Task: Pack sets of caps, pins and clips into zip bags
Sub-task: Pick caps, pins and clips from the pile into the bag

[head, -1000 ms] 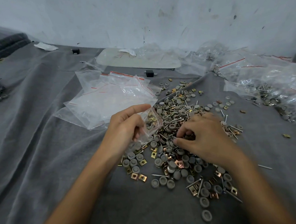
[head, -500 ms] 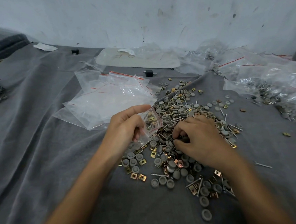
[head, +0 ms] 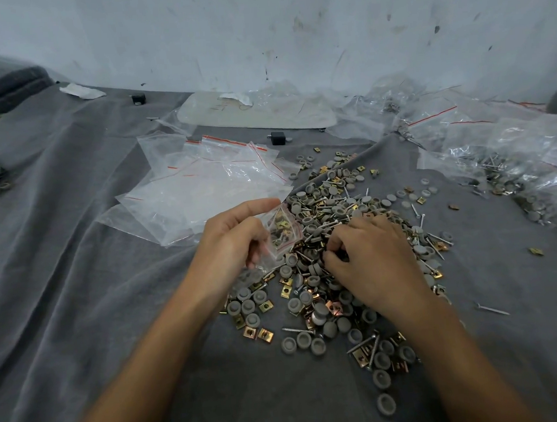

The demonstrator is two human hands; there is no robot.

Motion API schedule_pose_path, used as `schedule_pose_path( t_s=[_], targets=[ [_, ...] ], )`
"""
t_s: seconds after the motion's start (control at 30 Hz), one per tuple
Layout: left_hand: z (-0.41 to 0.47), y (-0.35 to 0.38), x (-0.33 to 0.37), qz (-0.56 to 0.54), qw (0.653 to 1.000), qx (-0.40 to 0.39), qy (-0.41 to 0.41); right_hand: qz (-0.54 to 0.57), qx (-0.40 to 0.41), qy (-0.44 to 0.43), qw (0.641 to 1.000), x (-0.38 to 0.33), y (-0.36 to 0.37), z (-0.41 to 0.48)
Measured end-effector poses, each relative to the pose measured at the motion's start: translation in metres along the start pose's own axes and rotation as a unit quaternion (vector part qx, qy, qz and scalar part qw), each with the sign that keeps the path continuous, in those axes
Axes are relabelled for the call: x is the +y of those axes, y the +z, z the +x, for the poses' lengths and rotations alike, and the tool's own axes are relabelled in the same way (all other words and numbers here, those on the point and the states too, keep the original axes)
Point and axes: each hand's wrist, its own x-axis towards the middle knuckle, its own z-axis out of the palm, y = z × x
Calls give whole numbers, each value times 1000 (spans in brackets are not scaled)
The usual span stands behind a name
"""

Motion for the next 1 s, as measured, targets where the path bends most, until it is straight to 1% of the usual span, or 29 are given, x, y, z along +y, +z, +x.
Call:
schedule_pose_path(
  t_s=[0.13, 0.2, 0.27, 0.33, 0.43, 0.5, 0.57, 0.63, 0.7, 0.77, 0.87, 0.93, 1.0],
  targets=[
    [1, -1, -1, -11, 1000, -8, -2, 1, -17, -10, 1000, -1, -2, -1],
    [1, -2, -2, -11, 1000, -11, -1, 17, -11, -13, 1000, 0, -3, -2],
    [2, -2, -3, -10, 1000, -10, 0, 55, 19, -13, 998, 2, -3, -1],
    [2, -1, -3, -5, 1000, -7, 1, 113, 67, -11, 991, 3, -5, 1],
    [1, -1, -1, 1, 1000, -5, 2, 202, 135, -2, 970, 5, -8, 2],
    [0, -1, 0, 6, 1000, -6, 2, 267, 146, 10, 952, 6, -9, 2],
    [-2, -1, 0, 19, 1000, -15, 1, 362, 128, 26, 923, 5, -11, 3],
    [-2, 1, 1, 29, 999, -28, 2, 462, 98, 29, 881, 2, -12, 3],
    [-2, 2, 2, 37, 999, -39, 3, 517, 69, 9, 853, -3, -14, 1],
    [-2, 2, 2, 43, 998, -47, 5, 530, 45, -23, 846, -8, -14, -2],
    [-1, 2, 3, 42, 998, -53, 7, 519, 8, -63, 853, -15, -15, -5],
    [-1, 2, 3, 35, 998, -52, 6, 515, -6, -73, 854, -15, -15, -5],
    [0, 2, 3, 27, 998, -49, 4, 518, -3, -71, 852, -12, -16, -4]
  ],
)
